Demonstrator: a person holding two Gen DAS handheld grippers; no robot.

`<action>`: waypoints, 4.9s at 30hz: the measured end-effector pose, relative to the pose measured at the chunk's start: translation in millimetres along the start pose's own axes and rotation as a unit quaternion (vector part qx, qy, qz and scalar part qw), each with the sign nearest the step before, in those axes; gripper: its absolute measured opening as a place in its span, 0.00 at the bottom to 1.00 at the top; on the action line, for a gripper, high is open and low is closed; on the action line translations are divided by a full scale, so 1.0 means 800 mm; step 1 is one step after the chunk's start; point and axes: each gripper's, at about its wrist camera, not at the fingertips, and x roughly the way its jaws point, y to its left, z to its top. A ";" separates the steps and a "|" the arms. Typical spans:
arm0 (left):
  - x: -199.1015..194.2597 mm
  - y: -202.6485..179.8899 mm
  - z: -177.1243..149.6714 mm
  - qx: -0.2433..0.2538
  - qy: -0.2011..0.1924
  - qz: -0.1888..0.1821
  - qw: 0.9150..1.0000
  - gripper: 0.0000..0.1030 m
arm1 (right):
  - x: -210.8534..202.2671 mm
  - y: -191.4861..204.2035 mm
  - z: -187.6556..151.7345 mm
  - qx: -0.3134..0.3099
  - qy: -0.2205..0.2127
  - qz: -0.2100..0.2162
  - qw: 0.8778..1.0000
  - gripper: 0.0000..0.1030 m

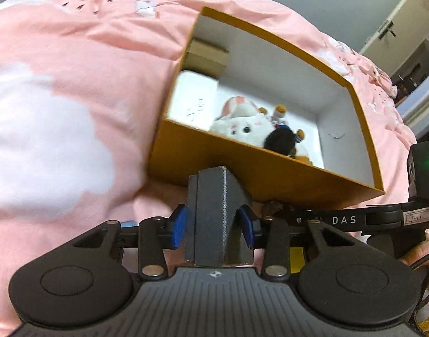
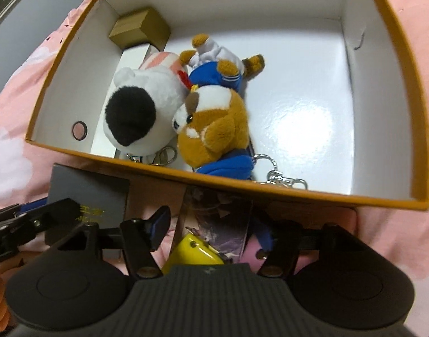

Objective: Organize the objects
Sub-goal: 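Grasp the black box with the left tool while the right tool grasps the photo card box, then carry the black box and photo card box over the orange box, then release the black box into the orange box while the right tool lowers the card box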

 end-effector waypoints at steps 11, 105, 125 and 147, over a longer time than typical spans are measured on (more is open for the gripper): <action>0.003 0.012 -0.012 -0.012 0.019 0.004 1.000 0.45 | 0.007 0.017 -0.003 0.006 0.042 0.058 0.997 0.52; 0.143 -0.075 0.196 0.129 -0.021 0.001 0.991 0.53 | -0.054 -0.038 0.159 0.013 -0.165 -0.005 0.986 0.24; 0.106 -0.087 0.187 0.166 -0.016 -0.028 0.986 0.40 | -0.040 -0.023 0.165 0.008 -0.171 -0.007 0.985 0.23; 0.156 -0.129 0.145 0.265 0.063 -0.046 0.961 0.22 | -0.043 -0.052 0.155 0.102 -0.190 0.035 0.976 0.23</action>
